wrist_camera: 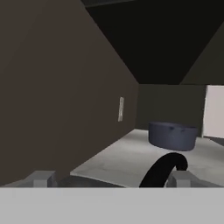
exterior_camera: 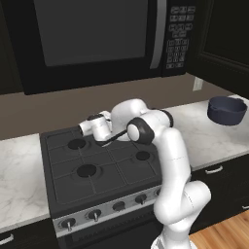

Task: Pick the kettle from the cabinet and place it on a stove burner. Then pick the pot from the counter and place it on another stove burner. Finally, turn both burners on.

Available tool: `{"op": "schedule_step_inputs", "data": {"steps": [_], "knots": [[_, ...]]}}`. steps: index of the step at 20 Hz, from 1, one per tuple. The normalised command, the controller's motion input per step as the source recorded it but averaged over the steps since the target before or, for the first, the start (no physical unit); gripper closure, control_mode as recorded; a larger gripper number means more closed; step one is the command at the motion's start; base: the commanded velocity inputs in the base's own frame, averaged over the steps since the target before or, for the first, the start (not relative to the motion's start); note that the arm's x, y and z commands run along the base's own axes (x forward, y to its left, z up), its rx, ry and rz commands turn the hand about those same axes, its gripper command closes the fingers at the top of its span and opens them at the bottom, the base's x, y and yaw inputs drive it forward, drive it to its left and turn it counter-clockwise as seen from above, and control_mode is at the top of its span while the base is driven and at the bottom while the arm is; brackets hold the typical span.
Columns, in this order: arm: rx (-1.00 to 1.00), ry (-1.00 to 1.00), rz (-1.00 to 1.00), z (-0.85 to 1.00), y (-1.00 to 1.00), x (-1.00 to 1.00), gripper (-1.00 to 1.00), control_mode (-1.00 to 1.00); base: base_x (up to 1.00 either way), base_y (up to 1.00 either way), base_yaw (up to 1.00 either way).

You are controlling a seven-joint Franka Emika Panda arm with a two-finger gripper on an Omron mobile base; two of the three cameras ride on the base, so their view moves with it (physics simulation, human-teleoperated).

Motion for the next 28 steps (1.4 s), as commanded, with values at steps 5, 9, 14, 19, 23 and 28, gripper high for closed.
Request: {"op": "schedule_step_inputs", "data": {"steps": [5,9,14,19,23,28], "knots": [[0.01,0.0,0.0,-0.33,-0.08,0.0,-1.0,-1.0,0.0,0.0,0.0],[0.02,0.0,0.0,-0.41,-0.1,0.0,-1.0,-1.0,0.0,0.0,0.0],[0.0,0.0,0.0,-0.27,-0.01,0.0,-1.0,-1.0,0.0,0.0,0.0],[0.0,0.0,0.0,-0.24,-0.06,-0.01,-1.0,-1.0,0.0,0.0,0.0],[0.0,0.0,0.0,-0.2,-0.11,-0.14,-1.0,-1.0,0.0,0.0,0.0],[0.0,0.0,0.0,-0.1,-0.02,-0.21,-1.0,-1.0,0.0,0.0,0.0]]}}
